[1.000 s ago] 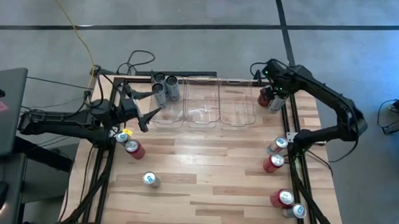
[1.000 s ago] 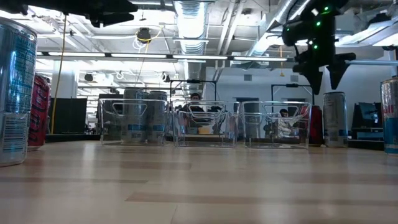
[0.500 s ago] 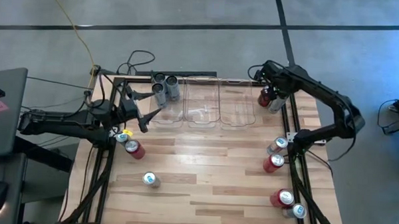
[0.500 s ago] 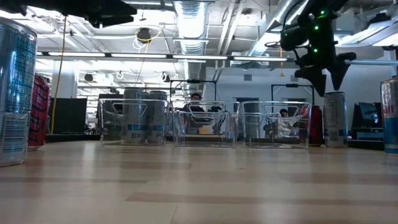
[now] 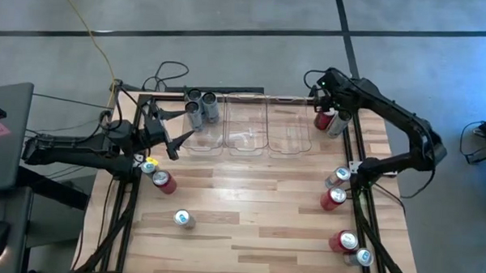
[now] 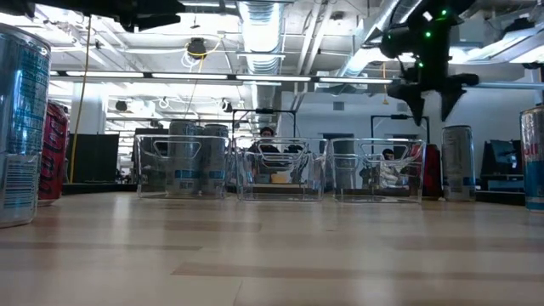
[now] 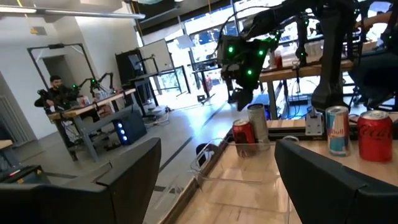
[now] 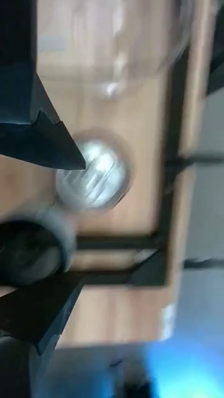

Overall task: Sort soda cans
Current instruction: Put the white-blue soda can into the left transparent bin

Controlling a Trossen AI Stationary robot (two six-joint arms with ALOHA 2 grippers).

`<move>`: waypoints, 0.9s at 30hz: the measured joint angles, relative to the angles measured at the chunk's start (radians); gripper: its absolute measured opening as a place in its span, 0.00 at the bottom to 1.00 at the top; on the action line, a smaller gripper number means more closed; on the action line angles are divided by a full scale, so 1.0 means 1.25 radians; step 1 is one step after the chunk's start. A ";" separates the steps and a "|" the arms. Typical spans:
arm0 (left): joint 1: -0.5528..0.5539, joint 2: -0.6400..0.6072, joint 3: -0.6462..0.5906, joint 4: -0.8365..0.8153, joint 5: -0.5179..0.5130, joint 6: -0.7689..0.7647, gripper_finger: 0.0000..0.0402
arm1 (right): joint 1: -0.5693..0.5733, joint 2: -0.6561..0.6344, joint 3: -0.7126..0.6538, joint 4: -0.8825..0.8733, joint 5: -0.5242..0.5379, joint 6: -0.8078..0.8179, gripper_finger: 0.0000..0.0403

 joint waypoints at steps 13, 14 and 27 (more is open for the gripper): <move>0.001 -0.015 0.000 0.003 -0.001 0.047 0.77 | 0.015 0.030 0.012 -0.132 0.004 0.261 0.75; 0.001 -0.019 0.000 0.000 -0.001 0.050 0.77 | 0.016 0.030 0.012 -0.163 0.008 0.276 0.75; 0.001 -0.030 0.000 0.032 -0.003 0.073 0.77 | 0.015 0.029 -0.036 -0.161 -0.028 0.275 0.75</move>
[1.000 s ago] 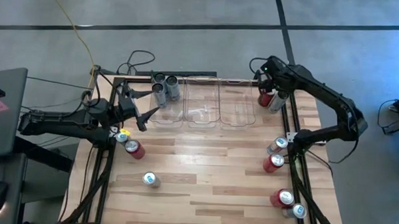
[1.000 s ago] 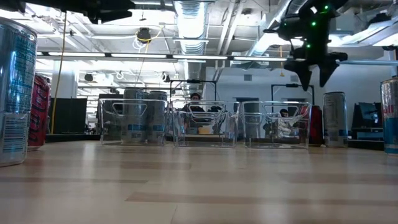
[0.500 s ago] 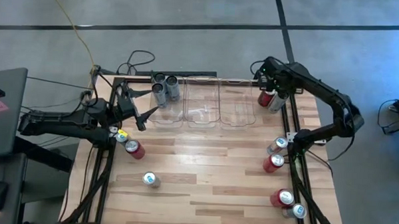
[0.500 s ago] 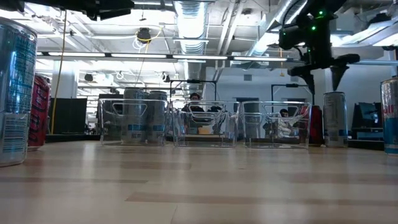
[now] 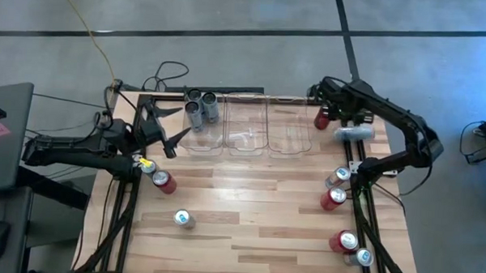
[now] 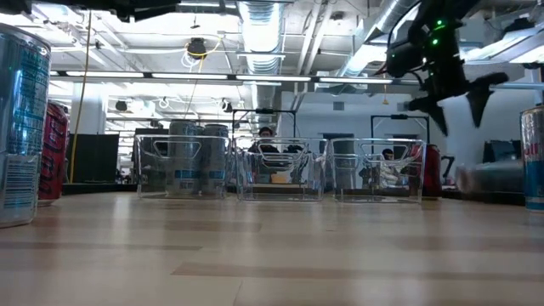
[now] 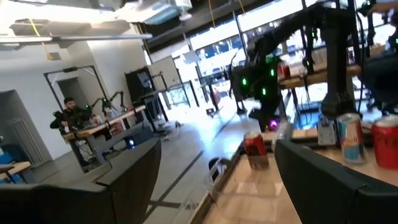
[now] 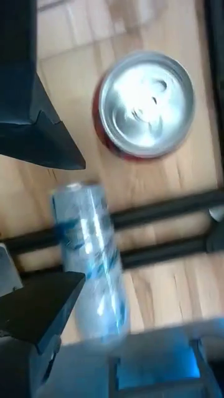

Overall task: Sort soda cans
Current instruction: Put the white-blue soda can into the left transparent bin

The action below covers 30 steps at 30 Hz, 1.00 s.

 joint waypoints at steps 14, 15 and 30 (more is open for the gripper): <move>0.000 0.001 0.000 0.004 0.000 0.009 0.77 | 0.034 -0.004 -0.230 0.052 -0.012 0.025 0.75; 0.000 0.001 0.000 0.007 0.000 0.009 0.77 | 0.041 -0.006 -0.242 0.062 -0.014 0.023 0.75; 0.000 0.001 0.000 0.017 0.000 0.008 0.77 | 0.329 -0.071 -0.283 0.201 -0.181 0.059 0.75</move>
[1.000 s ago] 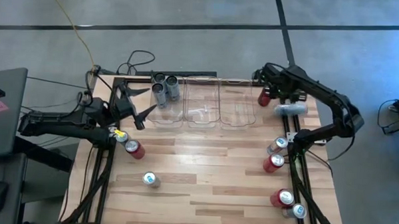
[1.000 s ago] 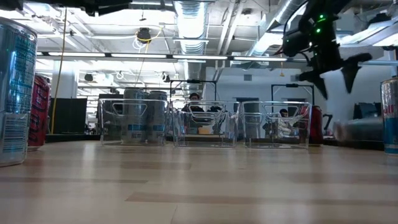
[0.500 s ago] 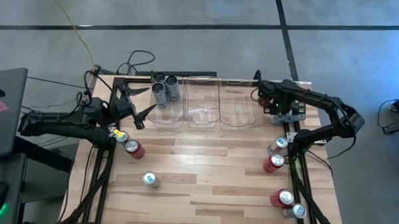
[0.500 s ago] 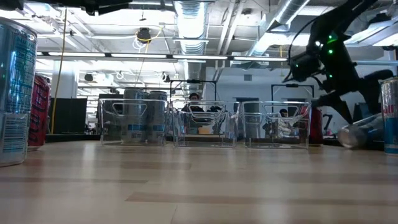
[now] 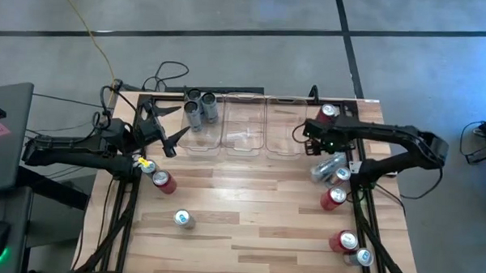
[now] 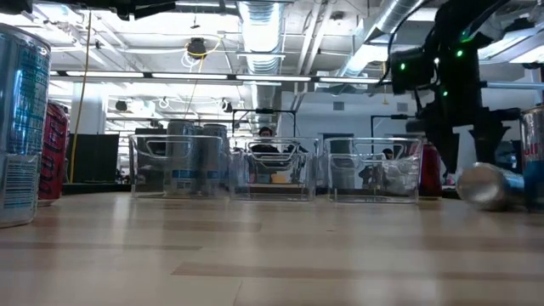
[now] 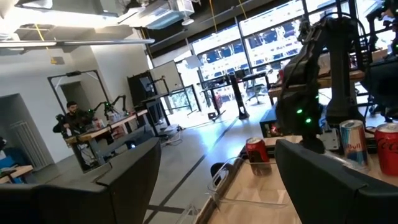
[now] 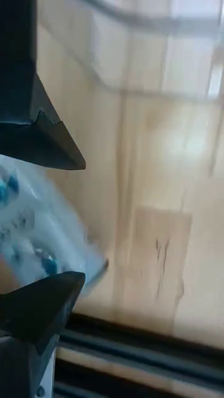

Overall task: Sort soda cans
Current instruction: Put the white-blue soda can into the left transparent bin

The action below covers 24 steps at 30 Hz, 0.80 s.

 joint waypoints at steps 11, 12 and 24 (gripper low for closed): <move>0.000 0.000 0.000 0.011 0.001 0.002 0.77 | 0.151 -0.147 0.044 0.098 -0.036 -0.174 0.75; 0.000 0.000 0.000 0.011 0.002 0.003 0.77 | 0.168 -0.159 0.044 0.117 -0.059 -0.183 0.75; 0.000 0.000 0.000 0.012 0.004 -0.001 0.77 | 0.387 -0.137 0.045 0.261 -0.172 -0.363 0.75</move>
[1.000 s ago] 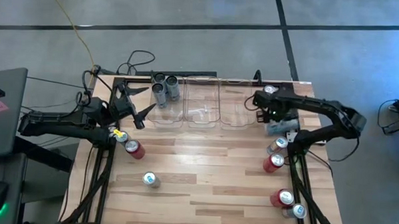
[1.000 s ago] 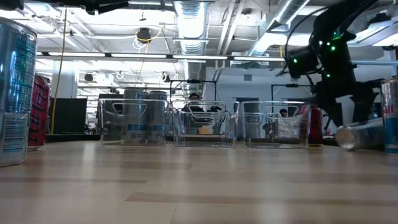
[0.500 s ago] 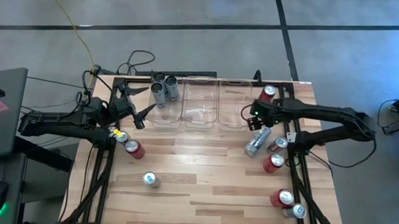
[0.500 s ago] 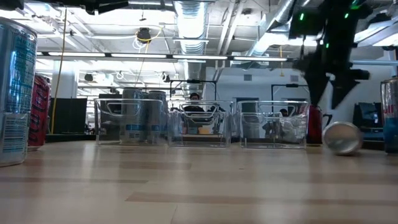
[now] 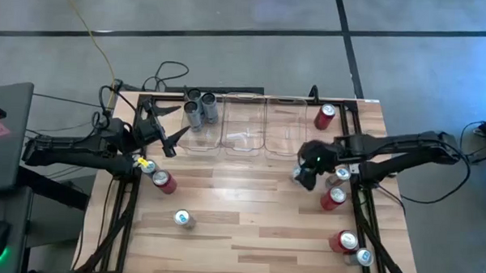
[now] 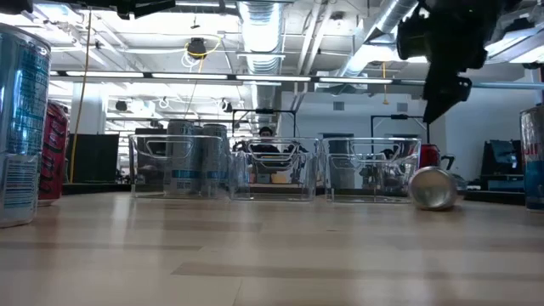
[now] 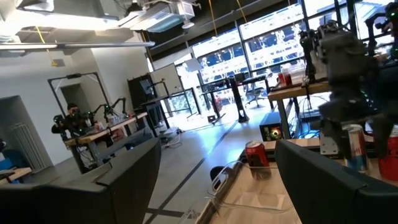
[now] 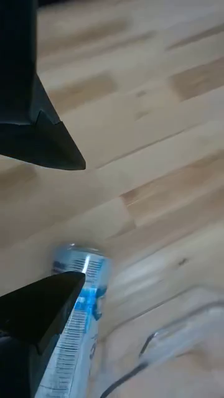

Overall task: Sort soda cans
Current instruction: Put the white-blue soda can into the left transparent bin

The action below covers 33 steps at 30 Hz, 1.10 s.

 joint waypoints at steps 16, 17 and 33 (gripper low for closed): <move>0.000 0.006 0.000 -0.003 -0.001 0.001 0.77 | 0.160 0.267 0.109 -0.077 0.243 -0.405 0.75; 0.000 0.008 0.000 -0.004 -0.001 0.001 0.77 | 0.169 0.282 0.120 -0.105 0.242 -0.422 0.75; 0.000 0.043 0.000 0.012 -0.002 0.000 0.77 | 0.199 0.411 0.168 -0.274 0.320 -0.635 0.75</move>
